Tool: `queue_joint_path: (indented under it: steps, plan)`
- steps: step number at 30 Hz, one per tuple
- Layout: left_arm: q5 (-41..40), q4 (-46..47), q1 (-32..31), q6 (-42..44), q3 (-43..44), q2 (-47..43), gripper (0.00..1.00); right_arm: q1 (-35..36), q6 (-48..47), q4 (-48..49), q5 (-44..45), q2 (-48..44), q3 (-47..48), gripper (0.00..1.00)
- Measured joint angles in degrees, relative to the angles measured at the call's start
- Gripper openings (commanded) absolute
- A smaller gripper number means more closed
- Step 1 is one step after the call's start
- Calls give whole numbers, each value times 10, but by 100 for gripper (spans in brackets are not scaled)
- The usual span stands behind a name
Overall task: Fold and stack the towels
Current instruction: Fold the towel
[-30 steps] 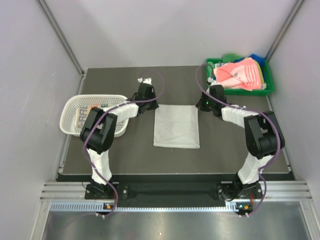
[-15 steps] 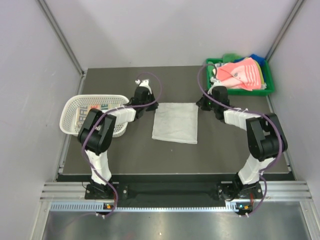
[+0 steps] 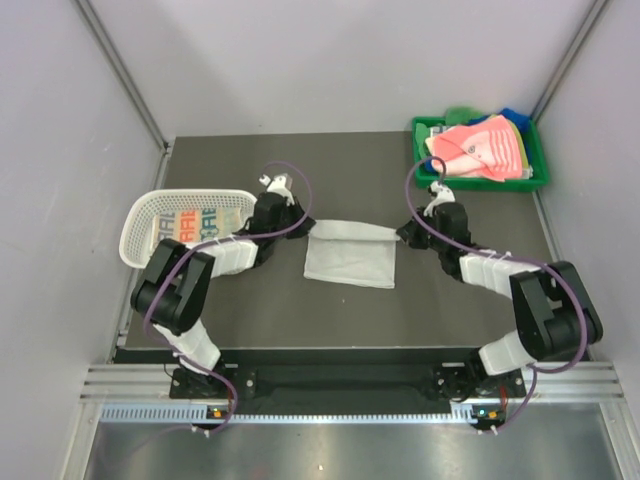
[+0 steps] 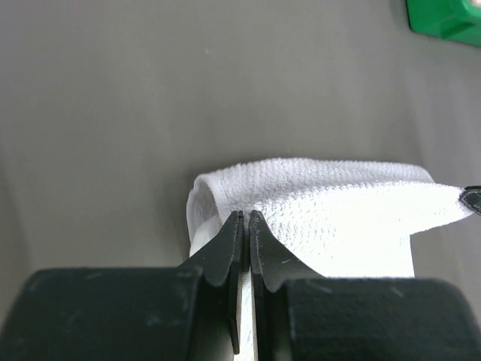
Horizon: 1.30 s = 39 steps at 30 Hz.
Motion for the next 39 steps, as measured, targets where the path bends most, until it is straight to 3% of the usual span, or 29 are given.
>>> queue_joint_path:
  steps: [5,8,9,12,13,17,25,33,39]
  plan:
    - [9,14,-3,-10,-52,-32,0,17,10,14,4,-31,-47,1]
    - [13,20,-6,-12,-78,-50,5,38,15,17,20,-50,-73,10]
    - [13,25,-7,-13,-90,-58,13,46,18,21,25,-58,-81,14]
    - [15,37,-11,-14,-121,-81,25,60,24,21,37,-81,-103,25]
    - [15,39,-11,-14,-129,-88,35,63,24,21,42,-89,-110,27]
    - [12,40,-16,-17,-154,-115,43,64,28,15,61,-118,-120,32]
    - [-23,11,-28,-19,-153,-153,42,70,28,-28,92,-142,-112,34]
    - [-59,-64,-45,-28,-84,-75,37,101,33,-57,127,-84,-61,35]
    - [-75,-96,-56,-42,-87,-63,33,105,43,-57,134,-58,-68,28]
